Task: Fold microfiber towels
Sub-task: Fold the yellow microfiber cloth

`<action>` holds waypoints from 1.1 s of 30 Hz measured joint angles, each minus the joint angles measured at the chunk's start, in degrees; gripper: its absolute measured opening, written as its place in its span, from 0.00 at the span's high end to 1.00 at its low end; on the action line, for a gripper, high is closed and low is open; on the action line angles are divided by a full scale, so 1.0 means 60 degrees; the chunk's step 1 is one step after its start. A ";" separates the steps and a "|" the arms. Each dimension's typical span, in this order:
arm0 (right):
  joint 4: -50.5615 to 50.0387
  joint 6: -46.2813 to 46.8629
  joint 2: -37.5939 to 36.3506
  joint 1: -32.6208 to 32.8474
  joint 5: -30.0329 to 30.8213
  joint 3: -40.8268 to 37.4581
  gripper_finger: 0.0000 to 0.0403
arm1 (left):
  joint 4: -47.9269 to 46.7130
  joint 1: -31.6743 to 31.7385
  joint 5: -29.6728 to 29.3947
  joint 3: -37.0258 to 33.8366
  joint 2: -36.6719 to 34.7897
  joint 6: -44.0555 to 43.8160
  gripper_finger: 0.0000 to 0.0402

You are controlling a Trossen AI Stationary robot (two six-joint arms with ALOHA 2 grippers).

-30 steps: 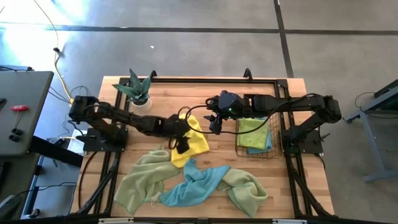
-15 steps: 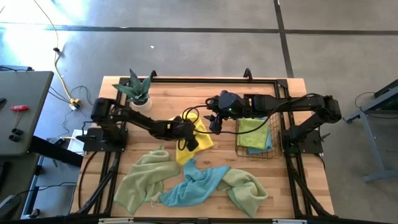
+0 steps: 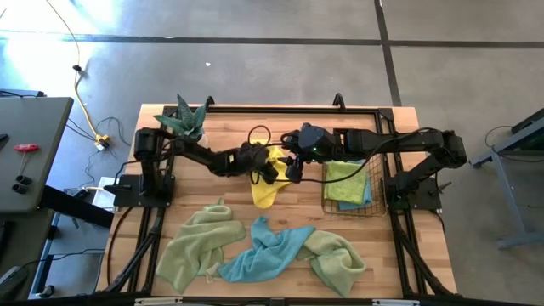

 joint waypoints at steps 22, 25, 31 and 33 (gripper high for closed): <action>0.0398 0.3198 0.0000 -0.0068 0.1207 0.0000 0.52 | -0.5624 -0.3836 0.0011 0.0184 -0.5716 -0.2601 0.57; 0.0170 0.3041 0.0000 -0.0095 0.1389 0.0000 0.52 | -0.6338 -0.4681 -0.1020 0.0184 -0.6170 -0.3703 0.57; 0.0405 0.3150 0.0000 -0.0076 0.1430 0.0000 0.52 | -0.6523 -0.5879 -0.2455 0.0184 -0.6307 -0.4917 0.57; 0.0383 0.2830 0.0015 -0.0056 0.1624 0.0000 0.52 | -0.6570 -0.6095 -0.2621 0.0184 -0.6267 -0.5165 0.57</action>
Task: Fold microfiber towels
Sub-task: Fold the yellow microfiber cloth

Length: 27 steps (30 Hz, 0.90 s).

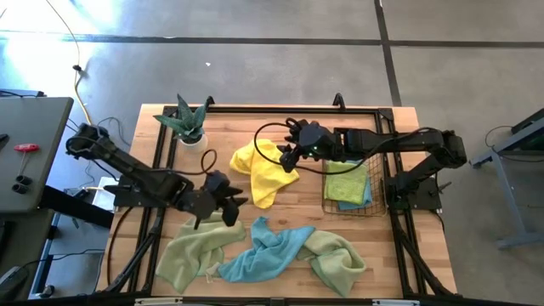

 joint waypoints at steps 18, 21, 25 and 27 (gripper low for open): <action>-0.1974 -0.3102 0.2265 -0.0008 -0.1551 0.0007 0.52 | -0.0586 -0.0490 -0.0516 -0.0004 0.0047 -0.0924 0.57; -0.2220 -0.4502 0.2887 -0.0032 -0.1691 0.0006 0.52 | -0.0586 -0.0389 -0.0513 -0.0004 0.0047 -0.0820 0.57; -0.2249 -0.6006 0.3419 -0.0024 -0.2252 -0.0003 0.52 | -0.0584 -0.0376 -0.0475 -0.0004 0.0047 -0.0809 0.57; -0.2131 -0.6412 0.3554 -0.0041 -0.2436 -0.0004 0.52 | -0.0586 -0.0381 -0.0448 -0.0004 0.0047 -0.0856 0.57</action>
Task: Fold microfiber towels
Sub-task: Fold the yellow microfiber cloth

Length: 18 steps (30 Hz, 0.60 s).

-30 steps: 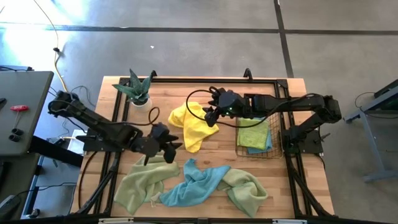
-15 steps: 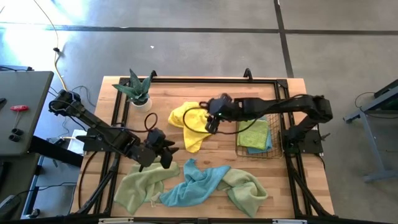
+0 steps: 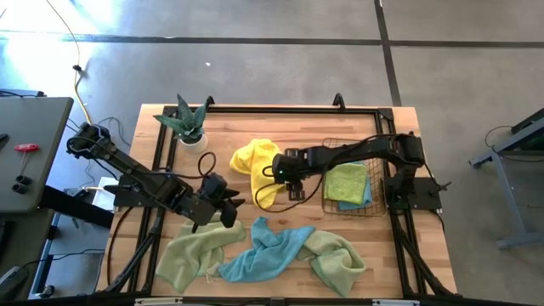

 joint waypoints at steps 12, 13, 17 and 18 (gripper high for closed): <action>-0.0479 -0.0985 0.0482 -0.0654 -0.0775 0.0000 0.52 | 0.0007 -0.0112 -0.0035 0.0000 0.0000 -0.0016 0.57; -0.0499 -0.0984 0.0482 -0.0699 -0.0860 0.0000 0.52 | 0.0007 -0.0109 -0.0048 0.0000 0.0000 -0.0013 0.57; -0.0516 -0.0890 0.0485 -0.0845 -0.0879 0.0000 0.52 | 0.0004 -0.0109 -0.0064 0.0000 0.0000 0.0113 0.57; -0.0553 -0.0890 0.0485 -0.0863 -0.0881 0.0000 0.52 | 0.0004 -0.0109 -0.0064 0.0000 0.0000 0.0154 0.57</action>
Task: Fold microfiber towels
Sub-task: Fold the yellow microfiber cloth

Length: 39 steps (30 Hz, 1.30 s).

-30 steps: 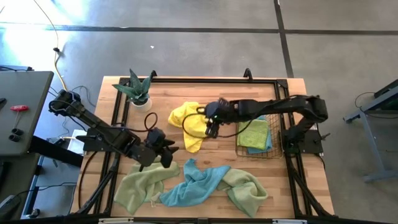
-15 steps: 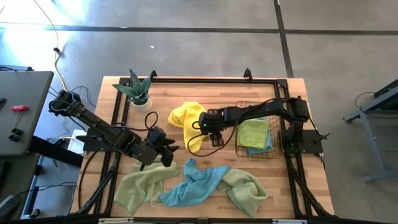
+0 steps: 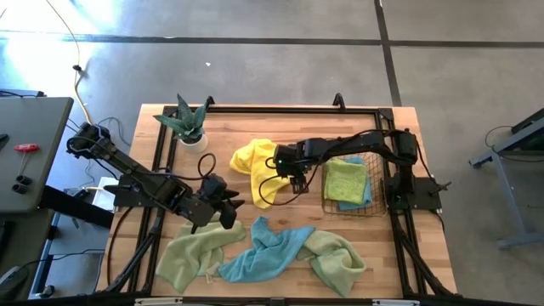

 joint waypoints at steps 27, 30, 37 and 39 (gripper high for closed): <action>0.0208 -0.0084 0.1031 -0.0161 -0.0111 0.0035 0.53 | -0.0069 0.0004 -0.0098 0.0000 0.0000 0.0158 0.57; 0.0196 -0.0098 0.1138 -0.0151 -0.0036 0.0048 0.57 | -0.0066 0.0004 -0.0106 0.0000 0.0000 0.0158 0.57; 0.0206 -0.0018 0.1213 -0.0136 0.0020 0.0040 0.78 | -0.0066 0.0004 -0.0203 0.0000 0.0000 0.0158 0.57; 0.0272 0.0192 0.1218 -0.0133 0.0041 0.0038 0.86 | -0.0069 0.0004 -0.0205 0.0000 0.0000 0.0158 0.57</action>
